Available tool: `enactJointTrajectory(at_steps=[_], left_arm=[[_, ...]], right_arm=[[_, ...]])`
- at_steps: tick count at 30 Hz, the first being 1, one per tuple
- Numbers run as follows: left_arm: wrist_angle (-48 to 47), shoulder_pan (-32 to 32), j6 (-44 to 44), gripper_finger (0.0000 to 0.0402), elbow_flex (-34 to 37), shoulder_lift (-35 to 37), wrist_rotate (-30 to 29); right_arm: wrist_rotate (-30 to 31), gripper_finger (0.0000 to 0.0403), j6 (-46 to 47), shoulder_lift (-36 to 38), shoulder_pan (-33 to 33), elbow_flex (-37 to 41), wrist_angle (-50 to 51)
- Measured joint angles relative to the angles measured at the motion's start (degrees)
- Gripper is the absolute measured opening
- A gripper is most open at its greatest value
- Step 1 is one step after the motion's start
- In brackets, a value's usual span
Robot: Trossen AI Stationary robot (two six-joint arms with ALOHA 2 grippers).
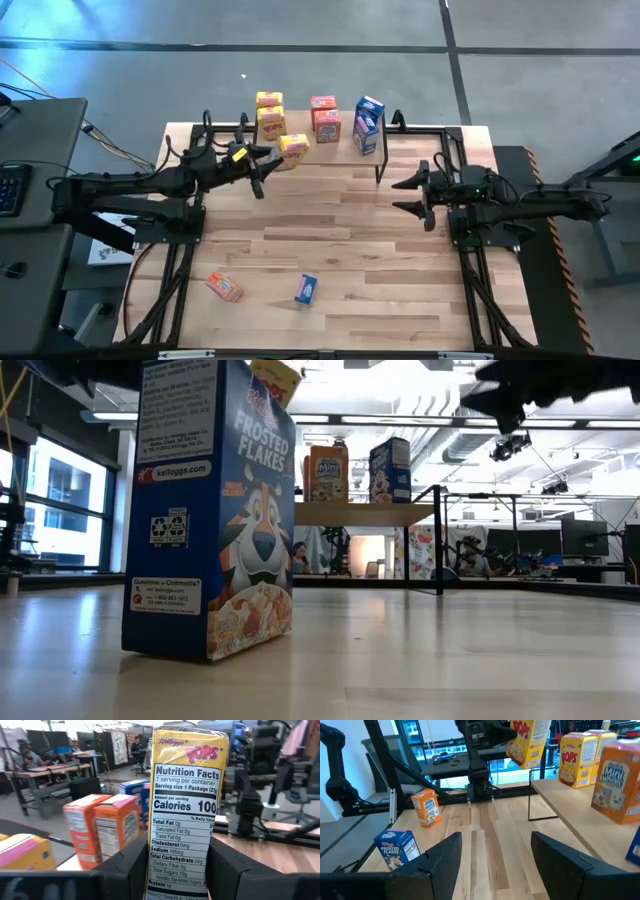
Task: Stack cereal on shelf
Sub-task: Put the yellow cereal box aligned with the other yellow cereal box on the shelf
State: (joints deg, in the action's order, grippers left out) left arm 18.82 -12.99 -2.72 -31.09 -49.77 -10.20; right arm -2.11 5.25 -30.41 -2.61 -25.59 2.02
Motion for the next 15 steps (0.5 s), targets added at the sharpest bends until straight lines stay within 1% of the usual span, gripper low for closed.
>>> enactJointTrajectory(at_steps=[2, 6, 11, 15], left_arm=[[2.5, -1.2, 0.0, 0.0149, 1.6, 0.0, 0.2], [7.9, -3.8, 0.1, 0.0149, 4.8, 0.0, 2.7], [9.7, -6.8, 0.5, 0.0149, 6.2, 0.0, 4.4], [12.4, -8.3, 0.5, 0.0149, 6.9, 0.0, 8.0]], right_arm=[[0.0, 0.0232, 1.0, 1.8, 0.0, 2.8, -1.4], [0.1, 0.0232, 2.4, 4.2, 0.0, 7.4, -3.5], [0.2, 0.0232, 4.1, 5.7, 0.0, 13.9, -10.7], [0.4, 0.0232, 5.0, 6.6, 0.0, 18.1, -16.0]])
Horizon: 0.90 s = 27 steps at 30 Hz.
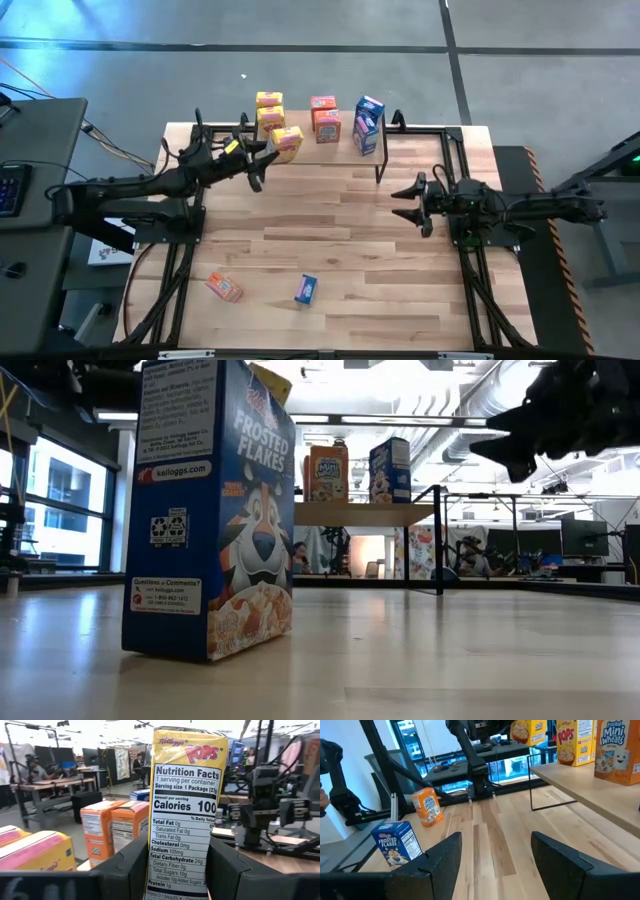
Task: Stack cereal on shelf
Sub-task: Put the yellow cereal box aligned with the other yellow cereal box on the shelf
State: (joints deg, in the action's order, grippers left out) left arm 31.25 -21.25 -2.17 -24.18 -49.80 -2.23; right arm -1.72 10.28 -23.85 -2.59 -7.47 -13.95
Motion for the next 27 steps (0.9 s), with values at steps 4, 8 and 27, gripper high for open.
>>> enactJointTrajectory(at_steps=[4, 8, 27], left_arm=[[0.0, -1.7, 1.3, 0.0149, 0.1, 0.0, 0.6], [-0.4, -2.4, 2.1, 0.0149, 0.1, 0.0, 3.1], [-0.2, -2.6, 2.6, 0.0149, 0.1, 0.0, 3.1]], right_arm=[[0.0, 0.0232, 0.0, 0.6, 0.0, 2.3, -1.3], [0.0, 0.0232, 0.2, 0.8, 0.0, 3.7, -1.0], [3.5, 0.0232, -4.7, 6.8, 0.0, 3.7, 7.3]])
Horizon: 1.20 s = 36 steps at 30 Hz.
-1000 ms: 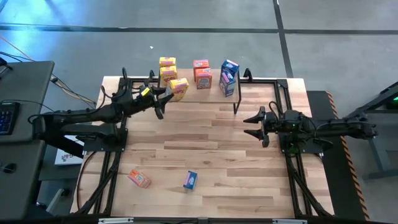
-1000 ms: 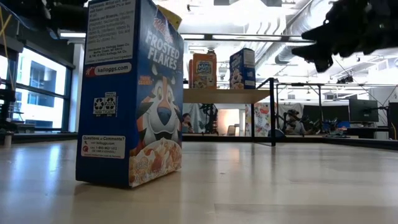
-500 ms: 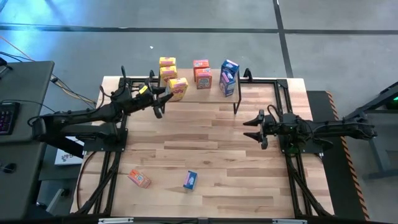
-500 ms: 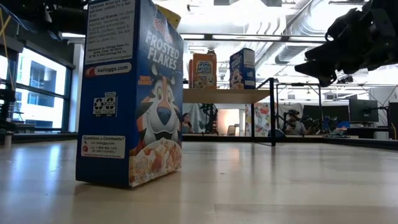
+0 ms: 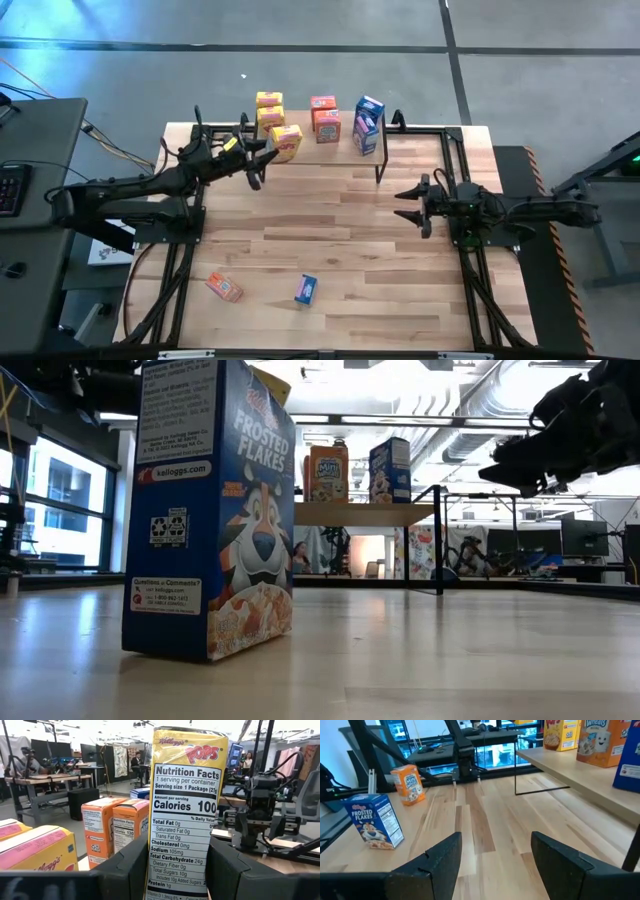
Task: Stack cereal on shelf
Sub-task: Put the yellow cereal box aligned with the other yellow cereal box on the shelf
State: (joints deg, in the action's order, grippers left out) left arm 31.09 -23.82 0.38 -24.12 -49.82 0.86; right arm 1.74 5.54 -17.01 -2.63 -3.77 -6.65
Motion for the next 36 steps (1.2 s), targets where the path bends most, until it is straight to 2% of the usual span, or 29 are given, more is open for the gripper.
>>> enactJointTrajectory(at_steps=[9, 15, 22, 36], left_arm=[[-0.7, -1.6, 0.0, 0.0149, 0.5, 0.0, 0.0], [8.0, -2.5, 1.9, 0.0149, 6.4, 0.0, 0.1], [12.3, -4.5, 1.5, 0.0149, 10.3, 0.0, 0.2], [12.1, -7.9, 4.1, 0.0149, 10.4, 0.0, 0.3]], right_arm=[[0.0, 0.0232, -0.1, 10.5, 0.0, 0.0, 8.5], [-0.1, 0.0232, -0.4, 14.4, 0.0, 0.0, 12.3], [-0.5, 0.0232, 1.0, 15.6, 0.0, 0.0, 15.1], [-0.7, 0.0232, 2.0, 15.6, 0.0, -0.1, 15.2]])
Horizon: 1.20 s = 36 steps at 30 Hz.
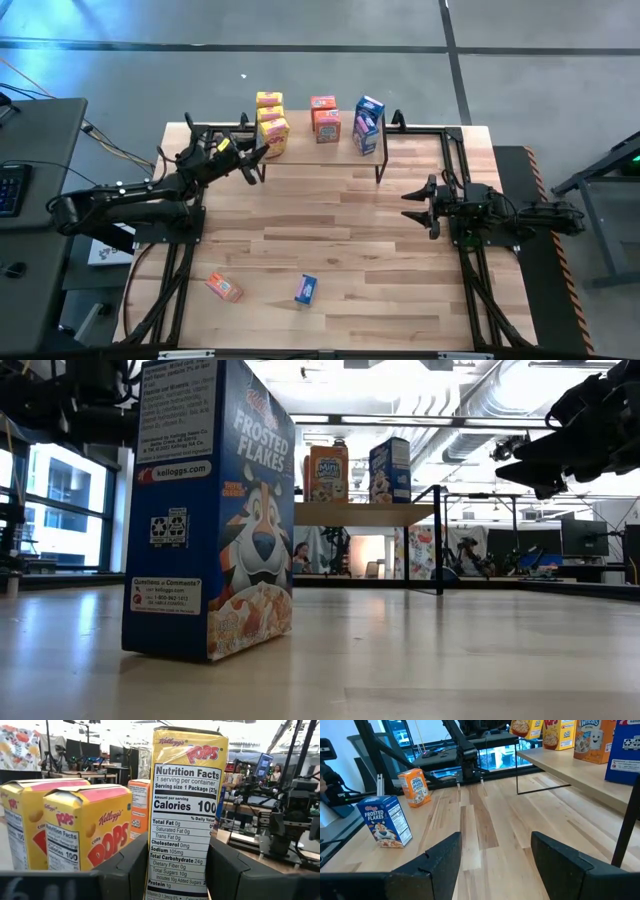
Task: Stack cereal on shelf
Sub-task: Put the yellow cereal box aligned with the other yellow cereal box on the shelf
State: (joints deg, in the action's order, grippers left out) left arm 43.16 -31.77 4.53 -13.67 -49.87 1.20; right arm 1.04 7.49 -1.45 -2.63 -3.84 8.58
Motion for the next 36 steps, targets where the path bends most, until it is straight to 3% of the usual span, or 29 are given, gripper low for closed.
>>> enactJointTrajectory(at_steps=[19, 36], left_arm=[[-2.1, 0.0, -1.7, 0.0149, 0.0, -0.5, 0.2], [-0.9, -0.2, -3.8, 0.0149, -1.9, -7.0, -0.1]], right_arm=[[0.0, 0.0232, 0.0, 0.0, 0.0, 0.0, 0.0], [0.0, 0.0232, 0.0, 0.0, 0.0, 0.0, 0.0]])
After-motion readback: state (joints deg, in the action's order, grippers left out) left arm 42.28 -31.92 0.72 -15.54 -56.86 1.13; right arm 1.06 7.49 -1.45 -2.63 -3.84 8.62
